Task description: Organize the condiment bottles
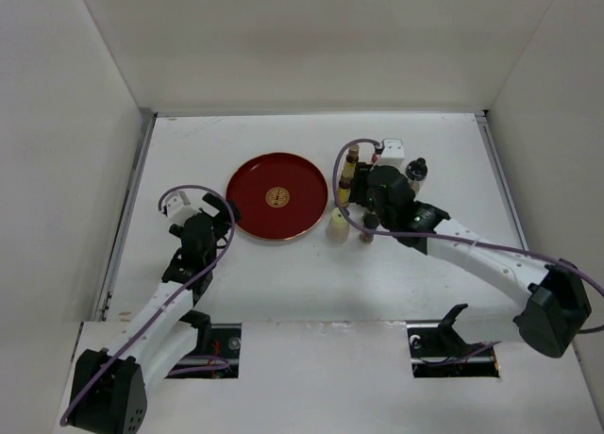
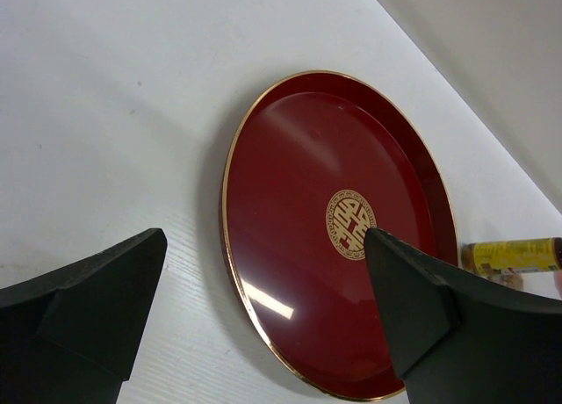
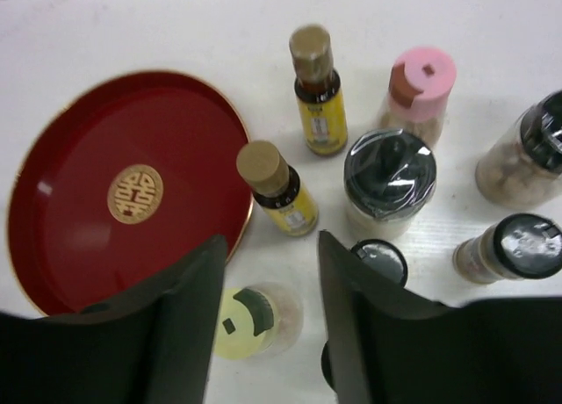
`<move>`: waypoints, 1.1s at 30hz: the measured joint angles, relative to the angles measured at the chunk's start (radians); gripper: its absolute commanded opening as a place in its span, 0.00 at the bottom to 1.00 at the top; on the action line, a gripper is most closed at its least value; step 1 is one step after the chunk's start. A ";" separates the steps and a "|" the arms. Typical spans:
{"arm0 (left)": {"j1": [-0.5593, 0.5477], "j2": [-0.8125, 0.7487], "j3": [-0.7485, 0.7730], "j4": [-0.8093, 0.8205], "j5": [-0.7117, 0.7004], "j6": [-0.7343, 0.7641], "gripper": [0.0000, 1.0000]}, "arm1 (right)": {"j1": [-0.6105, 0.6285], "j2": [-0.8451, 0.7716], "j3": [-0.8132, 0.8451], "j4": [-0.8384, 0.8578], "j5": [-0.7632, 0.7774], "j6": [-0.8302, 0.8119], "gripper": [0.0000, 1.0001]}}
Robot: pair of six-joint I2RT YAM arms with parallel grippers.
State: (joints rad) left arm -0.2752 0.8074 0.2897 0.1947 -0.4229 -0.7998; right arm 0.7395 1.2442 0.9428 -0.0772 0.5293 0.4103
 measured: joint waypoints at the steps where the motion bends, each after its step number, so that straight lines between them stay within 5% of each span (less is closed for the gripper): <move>1: 0.000 -0.001 -0.006 0.006 0.000 0.000 1.00 | -0.001 0.023 0.002 -0.006 -0.005 -0.004 0.59; 16: 0.006 -0.087 -0.074 0.064 -0.055 -0.013 1.00 | -0.045 0.218 0.130 -0.021 -0.045 -0.042 0.66; 33: 0.003 -0.047 -0.091 0.110 -0.069 -0.045 1.00 | -0.060 0.404 0.248 -0.023 -0.053 -0.076 0.50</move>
State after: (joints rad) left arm -0.2718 0.7601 0.1989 0.3046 -0.4915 -0.8452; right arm 0.6800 1.6482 1.1908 -0.1001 0.4767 0.3344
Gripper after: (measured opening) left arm 0.997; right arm 0.514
